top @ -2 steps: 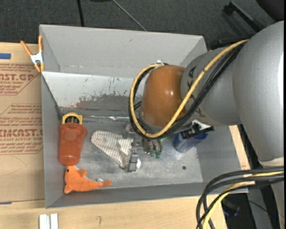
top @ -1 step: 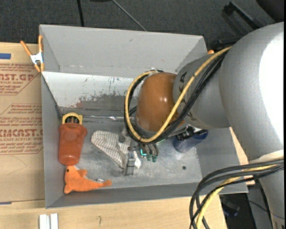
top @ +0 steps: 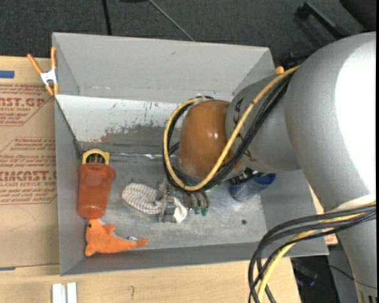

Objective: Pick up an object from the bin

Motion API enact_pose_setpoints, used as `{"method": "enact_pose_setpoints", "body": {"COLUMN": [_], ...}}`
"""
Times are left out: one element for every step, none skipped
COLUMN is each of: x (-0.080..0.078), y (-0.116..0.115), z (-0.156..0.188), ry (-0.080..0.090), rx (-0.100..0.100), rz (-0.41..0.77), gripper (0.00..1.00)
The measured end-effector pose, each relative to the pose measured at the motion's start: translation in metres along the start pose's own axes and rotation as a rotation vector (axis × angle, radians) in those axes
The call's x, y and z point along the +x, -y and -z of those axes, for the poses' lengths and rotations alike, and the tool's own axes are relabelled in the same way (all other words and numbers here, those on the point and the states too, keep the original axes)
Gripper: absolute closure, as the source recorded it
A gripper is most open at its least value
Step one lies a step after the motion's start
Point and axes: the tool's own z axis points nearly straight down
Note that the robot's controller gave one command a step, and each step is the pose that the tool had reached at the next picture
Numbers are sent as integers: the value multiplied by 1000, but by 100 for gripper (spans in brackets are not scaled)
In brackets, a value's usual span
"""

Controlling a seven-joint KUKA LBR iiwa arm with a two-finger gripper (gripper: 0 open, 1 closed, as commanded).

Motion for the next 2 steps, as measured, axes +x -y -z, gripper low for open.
{"method": "enact_pose_setpoints", "body": {"x": [0,5], "y": [0,17], "z": [0,121], "ry": [0,-3], "rx": [0,1], "rz": [0,27], "gripper": [100,100]}}
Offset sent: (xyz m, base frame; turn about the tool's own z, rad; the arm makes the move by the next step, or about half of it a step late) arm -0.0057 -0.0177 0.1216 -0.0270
